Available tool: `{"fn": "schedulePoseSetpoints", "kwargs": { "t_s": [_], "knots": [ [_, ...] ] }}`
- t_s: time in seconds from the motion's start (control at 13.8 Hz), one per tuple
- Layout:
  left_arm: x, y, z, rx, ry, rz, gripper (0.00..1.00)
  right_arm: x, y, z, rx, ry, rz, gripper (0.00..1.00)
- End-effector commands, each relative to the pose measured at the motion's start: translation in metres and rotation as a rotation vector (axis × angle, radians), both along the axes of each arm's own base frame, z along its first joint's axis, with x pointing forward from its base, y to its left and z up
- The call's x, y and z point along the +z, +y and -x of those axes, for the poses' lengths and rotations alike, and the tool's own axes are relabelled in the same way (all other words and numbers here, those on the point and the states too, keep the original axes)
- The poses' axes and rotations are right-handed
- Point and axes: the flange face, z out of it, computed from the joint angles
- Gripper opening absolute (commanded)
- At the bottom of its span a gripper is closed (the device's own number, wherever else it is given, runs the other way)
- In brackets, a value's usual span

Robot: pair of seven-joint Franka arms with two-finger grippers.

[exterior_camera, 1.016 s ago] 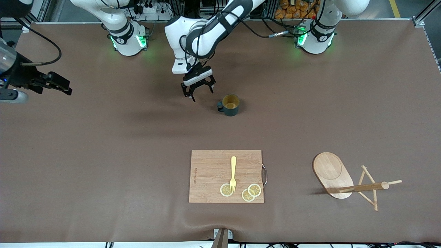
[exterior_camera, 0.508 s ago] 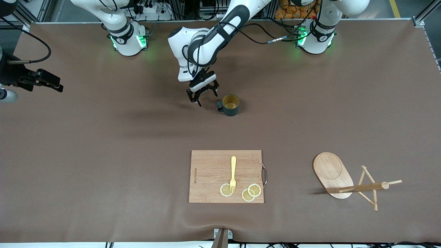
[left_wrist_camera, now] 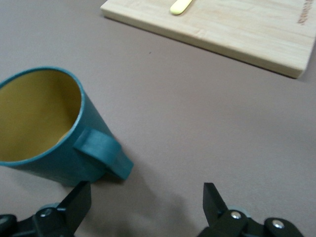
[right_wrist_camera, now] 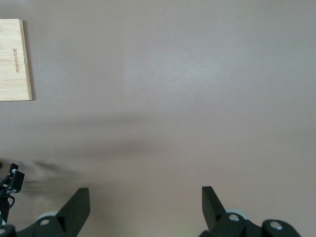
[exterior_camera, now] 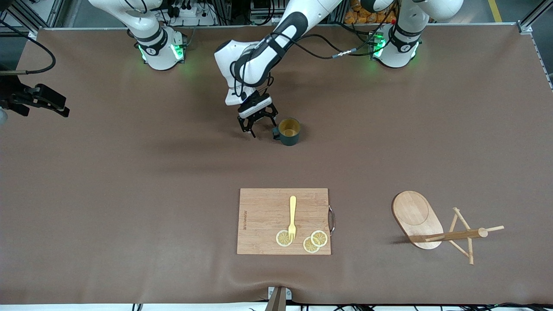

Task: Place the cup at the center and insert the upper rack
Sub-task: 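Lower the left gripper onto the teal mug's handle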

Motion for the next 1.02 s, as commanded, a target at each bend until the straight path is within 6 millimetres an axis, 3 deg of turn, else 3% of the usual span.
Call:
{"fn": "schedulePoseSetpoints", "kwargs": {
  "t_s": [0.0,0.22,0.44,0.94],
  "knots": [
    [-0.007,-0.003,0.007,-0.042,-0.052,-0.039,1.0,0.008,-0.007,-0.001,-0.002,-0.013,0.018,1.0],
    [-0.021,0.0,0.014,-0.046,-0.056,-0.078,1.0,0.006,-0.014,-0.001,-0.022,-0.01,0.011,1.0],
    [-0.023,0.003,0.013,-0.062,-0.103,-0.125,1.0,0.008,-0.004,-0.002,-0.006,-0.019,0.004,1.0],
    [-0.03,0.004,0.01,-0.099,-0.147,-0.151,1.0,0.007,-0.006,-0.002,-0.007,-0.015,0.006,1.0]
  ]
}}
